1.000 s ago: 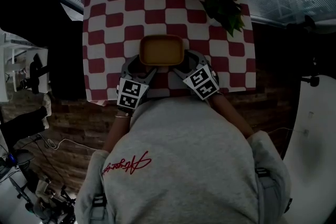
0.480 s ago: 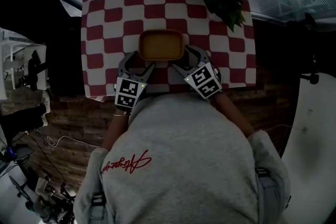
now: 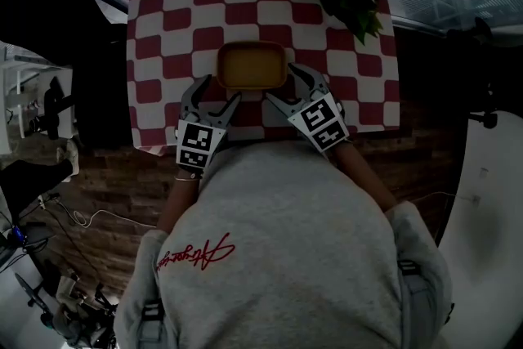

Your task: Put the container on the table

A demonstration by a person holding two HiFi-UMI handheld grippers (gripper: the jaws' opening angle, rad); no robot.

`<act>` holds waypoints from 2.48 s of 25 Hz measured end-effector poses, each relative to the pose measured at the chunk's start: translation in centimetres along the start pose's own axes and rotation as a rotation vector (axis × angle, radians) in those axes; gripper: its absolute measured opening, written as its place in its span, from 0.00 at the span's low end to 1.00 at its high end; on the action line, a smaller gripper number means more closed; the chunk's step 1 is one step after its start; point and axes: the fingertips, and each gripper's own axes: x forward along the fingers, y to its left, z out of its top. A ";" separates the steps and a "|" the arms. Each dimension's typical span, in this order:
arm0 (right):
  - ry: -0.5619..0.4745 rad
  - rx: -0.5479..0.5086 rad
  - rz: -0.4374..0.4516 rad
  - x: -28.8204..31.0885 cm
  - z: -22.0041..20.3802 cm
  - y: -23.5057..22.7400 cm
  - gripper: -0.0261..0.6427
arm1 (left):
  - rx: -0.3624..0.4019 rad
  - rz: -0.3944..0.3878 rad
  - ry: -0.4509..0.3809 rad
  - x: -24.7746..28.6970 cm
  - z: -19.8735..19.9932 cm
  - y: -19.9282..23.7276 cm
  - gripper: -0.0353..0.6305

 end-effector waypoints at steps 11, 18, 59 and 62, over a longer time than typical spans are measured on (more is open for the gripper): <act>-0.075 0.026 0.032 -0.3 2.5 0.7 0.51 | -0.013 0.030 -0.083 -1.0 2.6 0.9 0.52; -0.132 0.032 0.032 -1.1 4.4 0.6 0.51 | -0.011 0.035 -0.139 -1.5 5.0 1.0 0.52; -0.371 0.025 -0.012 -5.9 12.4 -0.9 0.50 | 0.000 0.064 -0.324 -5.0 14.4 1.1 0.52; -0.393 0.024 -0.018 -6.4 13.1 -1.0 0.50 | 0.005 0.062 -0.379 -5.5 15.8 1.0 0.52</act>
